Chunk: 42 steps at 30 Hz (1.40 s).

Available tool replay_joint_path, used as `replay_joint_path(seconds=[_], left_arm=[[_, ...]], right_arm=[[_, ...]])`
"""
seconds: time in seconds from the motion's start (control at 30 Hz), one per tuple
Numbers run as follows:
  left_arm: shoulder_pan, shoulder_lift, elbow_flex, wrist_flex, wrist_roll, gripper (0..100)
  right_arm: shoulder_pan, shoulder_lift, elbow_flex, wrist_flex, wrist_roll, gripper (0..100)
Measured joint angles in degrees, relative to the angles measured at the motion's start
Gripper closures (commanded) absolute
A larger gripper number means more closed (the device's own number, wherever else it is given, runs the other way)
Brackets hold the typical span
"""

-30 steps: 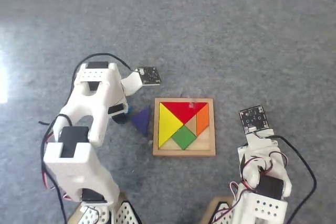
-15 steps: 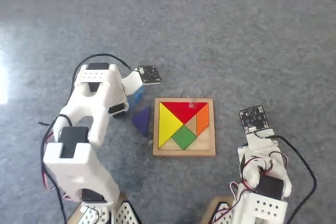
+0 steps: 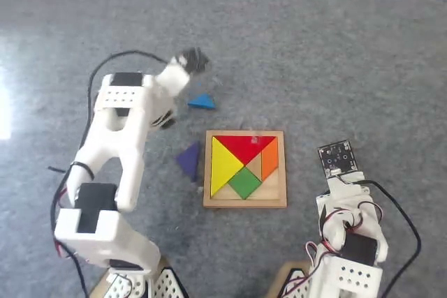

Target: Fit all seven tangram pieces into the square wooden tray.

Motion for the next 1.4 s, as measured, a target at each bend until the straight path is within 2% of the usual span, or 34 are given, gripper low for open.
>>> replay_joint_path(seconds=[0.2, 0.4, 0.5, 0.6, 0.7, 0.87, 1.03, 1.17, 1.4], left_arm=[[5.7, 12.4, -10.9, -1.2, 27.3, 80], [5.9, 27.8, -24.4, -0.3, 51.8, 80], [6.2, 33.1, -32.7, 7.8, 61.8, 80], [6.5, 37.2, -41.9, 16.5, 68.5, 80], [7.5, 42.2, -50.1, 22.1, 71.7, 80], [7.6, 50.0, -61.5, 28.4, 72.7, 80], [7.9, 56.5, -73.8, 35.2, 73.1, 91], [8.2, 60.0, -80.7, 36.7, 72.9, 99], [7.6, 60.4, -83.0, 37.2, 72.1, 99]], right_arm=[[0.0, 0.0, 0.0, 0.0, 0.0, 98.2], [0.0, 0.0, 0.0, 0.0, 0.0, 98.2], [0.0, 0.0, 0.0, 0.0, 0.0, 98.2], [0.0, 0.0, 0.0, 0.0, 0.0, 98.2], [0.0, 0.0, 0.0, 0.0, 0.0, 98.2], [0.0, 0.0, 0.0, 0.0, 0.0, 98.2], [0.0, 0.0, 0.0, 0.0, 0.0, 98.2], [0.0, 0.0, 0.0, 0.0, 0.0, 98.2], [0.0, 0.0, 0.0, 0.1, 0.0, 98.2]])
